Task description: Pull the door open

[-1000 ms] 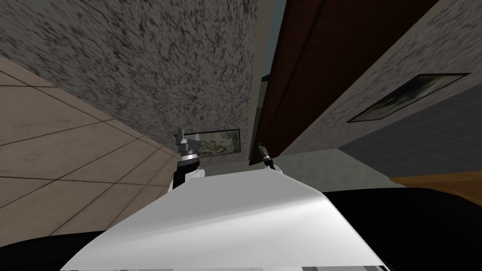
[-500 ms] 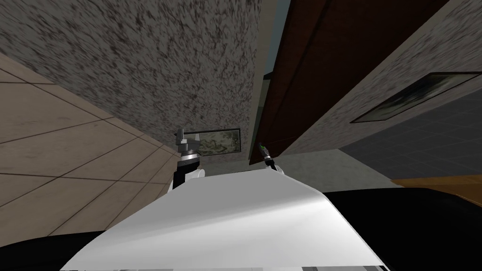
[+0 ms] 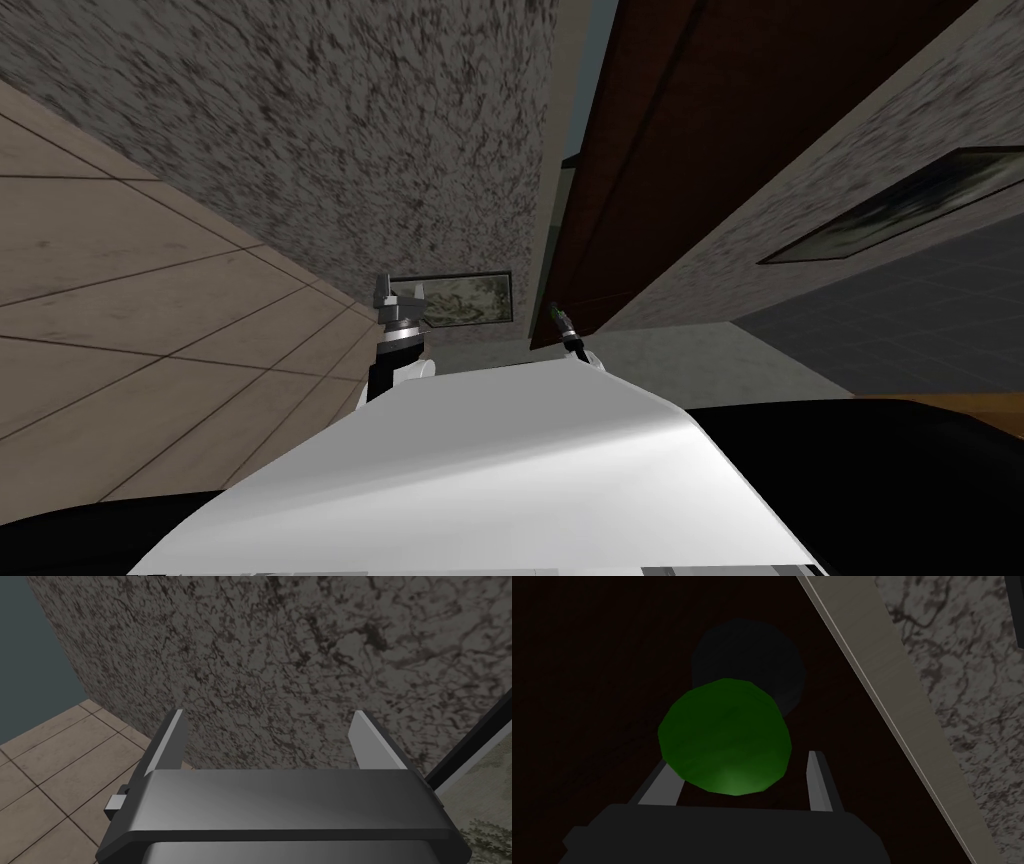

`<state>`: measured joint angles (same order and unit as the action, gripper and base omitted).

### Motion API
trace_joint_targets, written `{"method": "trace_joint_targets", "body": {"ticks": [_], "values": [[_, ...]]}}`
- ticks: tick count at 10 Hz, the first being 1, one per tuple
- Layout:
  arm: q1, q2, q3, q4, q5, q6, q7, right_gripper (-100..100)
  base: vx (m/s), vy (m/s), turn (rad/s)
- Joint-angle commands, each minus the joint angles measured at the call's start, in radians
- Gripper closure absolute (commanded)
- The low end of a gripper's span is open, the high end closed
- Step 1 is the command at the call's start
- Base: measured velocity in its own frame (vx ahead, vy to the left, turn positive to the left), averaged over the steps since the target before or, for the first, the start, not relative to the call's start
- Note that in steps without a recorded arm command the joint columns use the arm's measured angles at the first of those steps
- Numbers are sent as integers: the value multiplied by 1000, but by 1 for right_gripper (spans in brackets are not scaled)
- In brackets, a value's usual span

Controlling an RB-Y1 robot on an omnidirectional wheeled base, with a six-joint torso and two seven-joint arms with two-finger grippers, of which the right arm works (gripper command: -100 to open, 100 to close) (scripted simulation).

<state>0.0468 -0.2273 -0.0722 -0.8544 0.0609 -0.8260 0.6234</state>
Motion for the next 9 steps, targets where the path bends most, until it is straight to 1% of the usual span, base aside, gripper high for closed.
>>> {"method": "trace_joint_targets", "body": {"ticks": [1,2,3,5,6,7,8,9], "values": [[-3,12,19,16,-9,-10,-50,100,-45,-33,93],[-4,11,20,18,-18,-10,-75,100,-43,-32,120],[-4,11,20,18,-18,-10,-83,100,-30,-18,37],[-6,9,23,22,-37,-10,-140,100,-39,-18,71],[-6,9,23,22,-37,-10,-145,100,-39,-21,49],[-7,8,24,24,-49,-10,-181,100,-42,-23,82],[-7,8,24,24,-49,-10,-181,100,-25,-28,36],[-7,7,26,27,-61,-10,-217,100,-28,-33,70]]}}
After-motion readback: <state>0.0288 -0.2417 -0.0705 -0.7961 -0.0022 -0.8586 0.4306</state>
